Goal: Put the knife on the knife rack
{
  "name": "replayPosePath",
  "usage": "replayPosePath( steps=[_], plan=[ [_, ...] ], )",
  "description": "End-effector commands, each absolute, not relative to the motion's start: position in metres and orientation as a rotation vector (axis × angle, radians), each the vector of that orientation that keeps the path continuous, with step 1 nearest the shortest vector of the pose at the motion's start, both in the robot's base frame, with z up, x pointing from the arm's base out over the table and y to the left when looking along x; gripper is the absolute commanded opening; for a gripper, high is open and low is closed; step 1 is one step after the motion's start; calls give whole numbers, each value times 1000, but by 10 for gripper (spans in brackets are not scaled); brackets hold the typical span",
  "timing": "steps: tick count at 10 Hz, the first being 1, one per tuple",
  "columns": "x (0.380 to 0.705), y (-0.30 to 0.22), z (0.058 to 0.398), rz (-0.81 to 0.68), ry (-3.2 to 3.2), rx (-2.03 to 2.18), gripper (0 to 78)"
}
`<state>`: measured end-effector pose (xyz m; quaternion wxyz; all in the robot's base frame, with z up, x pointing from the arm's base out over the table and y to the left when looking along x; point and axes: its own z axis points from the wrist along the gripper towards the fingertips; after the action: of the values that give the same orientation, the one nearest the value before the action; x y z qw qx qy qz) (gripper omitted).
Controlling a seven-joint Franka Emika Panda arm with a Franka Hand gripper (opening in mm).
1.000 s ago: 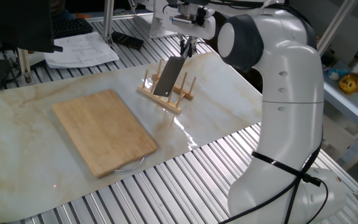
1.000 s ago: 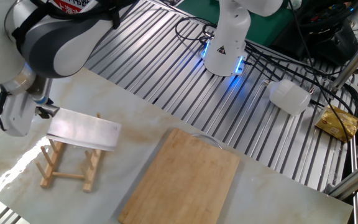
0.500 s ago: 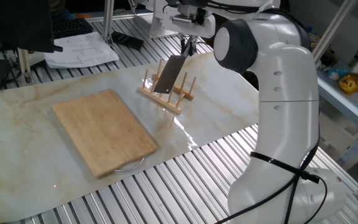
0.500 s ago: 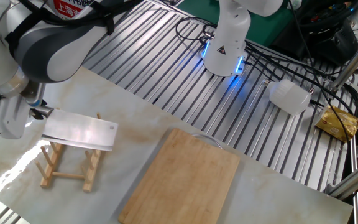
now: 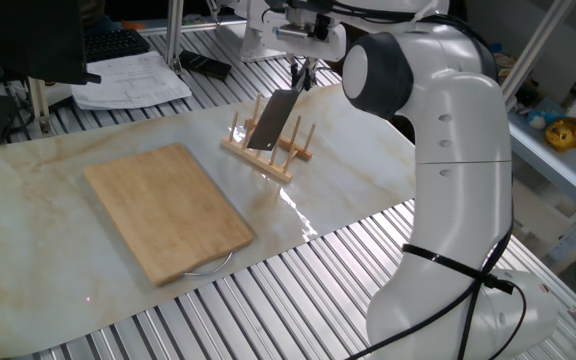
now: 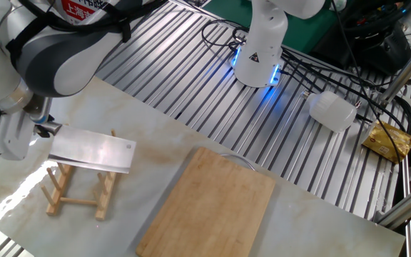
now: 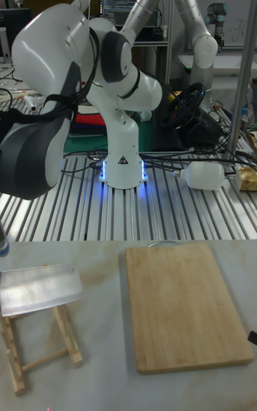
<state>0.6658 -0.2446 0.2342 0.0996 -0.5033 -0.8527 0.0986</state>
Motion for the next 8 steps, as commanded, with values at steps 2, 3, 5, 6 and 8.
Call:
replayPosePath(
  steps=[2, 3, 5, 6, 8],
  plan=[
    [669, -250, 233, 376, -2556, -1450, 13],
    [669, -250, 233, 378, -2557, -1450, 13],
    [670, -251, 232, 433, -2565, -1431, 13],
    [670, -251, 232, 463, -2566, -1422, 13],
    [670, -251, 232, 469, -2565, -1420, 13]
  ],
)
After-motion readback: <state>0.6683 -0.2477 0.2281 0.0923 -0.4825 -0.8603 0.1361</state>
